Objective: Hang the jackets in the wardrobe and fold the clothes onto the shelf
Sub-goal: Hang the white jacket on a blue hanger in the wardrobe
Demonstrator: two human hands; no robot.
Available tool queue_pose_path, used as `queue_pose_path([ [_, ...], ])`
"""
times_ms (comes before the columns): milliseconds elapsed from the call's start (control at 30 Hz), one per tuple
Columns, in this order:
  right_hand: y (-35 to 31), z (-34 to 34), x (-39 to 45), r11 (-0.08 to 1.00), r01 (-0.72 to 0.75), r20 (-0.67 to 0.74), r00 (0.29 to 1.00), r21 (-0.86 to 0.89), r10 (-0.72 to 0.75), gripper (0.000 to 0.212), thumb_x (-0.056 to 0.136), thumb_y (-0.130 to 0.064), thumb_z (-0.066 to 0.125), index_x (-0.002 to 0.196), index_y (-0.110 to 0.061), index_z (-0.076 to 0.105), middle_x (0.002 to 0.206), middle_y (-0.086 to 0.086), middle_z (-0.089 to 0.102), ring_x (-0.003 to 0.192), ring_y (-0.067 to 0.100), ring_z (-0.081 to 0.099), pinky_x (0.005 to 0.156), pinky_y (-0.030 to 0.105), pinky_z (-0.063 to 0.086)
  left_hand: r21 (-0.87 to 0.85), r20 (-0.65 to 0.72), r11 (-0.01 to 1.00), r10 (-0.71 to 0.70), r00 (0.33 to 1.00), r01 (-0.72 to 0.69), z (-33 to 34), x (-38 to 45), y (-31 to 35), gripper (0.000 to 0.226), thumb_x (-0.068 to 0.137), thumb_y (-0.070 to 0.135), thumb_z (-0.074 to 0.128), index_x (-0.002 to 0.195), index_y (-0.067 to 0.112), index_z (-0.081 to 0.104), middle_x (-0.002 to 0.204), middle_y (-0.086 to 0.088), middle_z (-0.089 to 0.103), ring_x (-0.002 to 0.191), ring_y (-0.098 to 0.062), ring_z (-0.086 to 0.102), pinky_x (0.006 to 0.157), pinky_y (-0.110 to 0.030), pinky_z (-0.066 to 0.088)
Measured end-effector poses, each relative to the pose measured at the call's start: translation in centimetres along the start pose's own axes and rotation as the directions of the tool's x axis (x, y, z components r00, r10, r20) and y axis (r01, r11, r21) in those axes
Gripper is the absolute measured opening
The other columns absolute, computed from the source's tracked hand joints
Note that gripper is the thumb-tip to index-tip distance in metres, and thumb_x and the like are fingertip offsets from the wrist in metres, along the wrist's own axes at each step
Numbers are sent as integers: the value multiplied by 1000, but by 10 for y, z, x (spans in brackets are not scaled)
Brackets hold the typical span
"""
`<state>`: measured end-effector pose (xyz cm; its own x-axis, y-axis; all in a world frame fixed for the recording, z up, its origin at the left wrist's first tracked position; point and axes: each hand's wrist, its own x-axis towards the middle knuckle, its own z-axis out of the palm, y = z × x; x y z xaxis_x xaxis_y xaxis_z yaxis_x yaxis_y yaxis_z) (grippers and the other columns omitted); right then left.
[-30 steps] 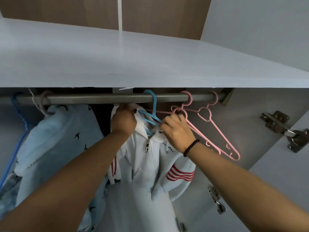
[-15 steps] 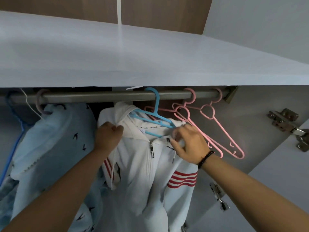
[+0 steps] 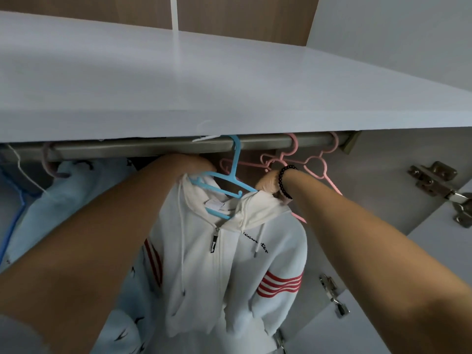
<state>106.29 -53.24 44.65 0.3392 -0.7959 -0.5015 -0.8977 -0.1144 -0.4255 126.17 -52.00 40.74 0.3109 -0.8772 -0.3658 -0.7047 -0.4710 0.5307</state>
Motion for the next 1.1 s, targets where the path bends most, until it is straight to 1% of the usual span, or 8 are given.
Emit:
queue_pose_path([
  [133,18,1,15,1000,11,-277,961,-25,-18,26,94,-20,53,116,-6,57,120,10,58,93,23,59,75,25,49,85,42,996,-8,999,5,2,-7,5,19,96,22,55,111,10,57,99,-10,56,82,-20,51,74,-26,48],
  [267,51,4,11,981,125,-646,763,148,0,10,86,-16,57,85,-6,59,95,16,65,74,28,54,62,27,40,48,-280,995,-68,957,85,5,-12,-6,35,95,27,54,120,3,60,124,-16,58,113,-30,56,91,-32,44],
  [400,66,12,-1,906,322,-810,586,275,37,9,89,-14,57,80,-12,54,80,3,54,72,24,48,66,24,36,-292,-660,956,-182,729,-25,21,-14,-43,38,100,22,43,121,-6,58,128,-26,56,119,-38,53,95,-36,41],
  [567,74,23,-16,803,505,-852,524,315,4,25,85,-7,61,63,-18,54,60,-7,52,55,4,45,51,11,34,-647,-686,744,-471,554,-168,22,-19,-90,36,103,14,38,126,-12,46,133,-27,50,123,-35,49,98,-31,34],
  [767,78,43,-18,878,461,-760,614,127,-212,15,87,-22,62,97,-15,70,94,6,63,86,20,56,71,22,35,-826,-427,503,-261,866,-255,39,-25,-90,46,86,35,70,120,7,59,109,-10,63,96,-24,62,81,-33,53],
  [867,77,49,-16,892,390,-794,605,228,-62,40,82,-32,68,112,-7,58,108,6,55,98,20,51,85,29,42,-902,-173,422,-155,973,-93,51,-25,-83,44,78,29,79,114,11,60,91,-5,61,72,-14,56,59,-23,49],
  [967,87,55,-13,896,266,-738,668,355,94,37,79,-38,72,91,-8,55,90,2,52,80,17,49,75,31,44,-883,-122,466,-106,987,-60,57,-13,-80,28,81,21,76,99,3,63,71,-10,55,54,-13,50,48,-20,40],
  [1100,91,60,-14,881,286,-676,735,378,51,11,85,-24,67,81,-13,68,75,-2,63,75,16,58,70,24,44,-846,-230,516,-131,964,-132,46,-4,-81,29,85,26,71,105,5,63,105,-17,67,95,-32,65,90,-43,51],
])
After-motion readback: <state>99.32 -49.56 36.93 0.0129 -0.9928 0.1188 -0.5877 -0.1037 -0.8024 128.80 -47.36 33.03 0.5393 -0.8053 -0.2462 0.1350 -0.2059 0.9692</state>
